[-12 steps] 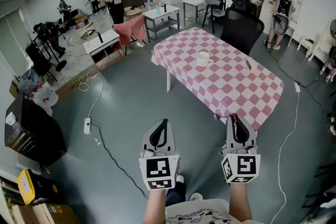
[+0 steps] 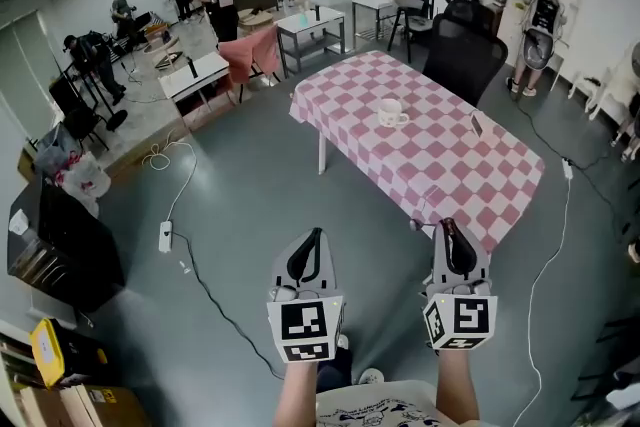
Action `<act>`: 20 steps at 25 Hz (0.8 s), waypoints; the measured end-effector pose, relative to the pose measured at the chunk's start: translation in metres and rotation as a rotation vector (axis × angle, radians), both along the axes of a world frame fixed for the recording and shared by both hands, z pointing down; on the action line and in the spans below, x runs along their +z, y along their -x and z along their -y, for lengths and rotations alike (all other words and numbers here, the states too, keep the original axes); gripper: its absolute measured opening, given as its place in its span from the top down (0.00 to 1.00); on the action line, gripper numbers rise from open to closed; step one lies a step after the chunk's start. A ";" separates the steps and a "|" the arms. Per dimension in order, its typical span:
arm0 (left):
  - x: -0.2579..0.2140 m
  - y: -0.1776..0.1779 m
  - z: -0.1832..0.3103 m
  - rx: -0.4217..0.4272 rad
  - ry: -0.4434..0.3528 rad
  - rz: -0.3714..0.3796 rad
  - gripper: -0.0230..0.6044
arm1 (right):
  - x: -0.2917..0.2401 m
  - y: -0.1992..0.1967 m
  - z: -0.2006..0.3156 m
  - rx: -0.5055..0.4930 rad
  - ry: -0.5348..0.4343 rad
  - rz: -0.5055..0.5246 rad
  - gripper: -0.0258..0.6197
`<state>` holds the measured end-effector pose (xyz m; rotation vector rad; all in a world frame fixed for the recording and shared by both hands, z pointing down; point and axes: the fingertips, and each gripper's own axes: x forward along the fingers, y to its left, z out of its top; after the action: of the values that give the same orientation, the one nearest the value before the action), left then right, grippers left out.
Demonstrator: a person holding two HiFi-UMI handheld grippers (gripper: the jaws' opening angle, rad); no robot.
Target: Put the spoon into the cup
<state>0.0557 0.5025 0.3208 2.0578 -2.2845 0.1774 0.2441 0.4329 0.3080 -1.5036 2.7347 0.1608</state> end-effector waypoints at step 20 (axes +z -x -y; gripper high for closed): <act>0.009 0.091 0.095 0.071 -0.005 -0.007 0.94 | 0.010 0.080 0.081 0.072 0.006 0.009 0.88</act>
<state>-0.0348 0.4077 0.3298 2.1397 -2.2122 0.1682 0.1643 0.3524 0.3183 -1.6007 2.6787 0.1469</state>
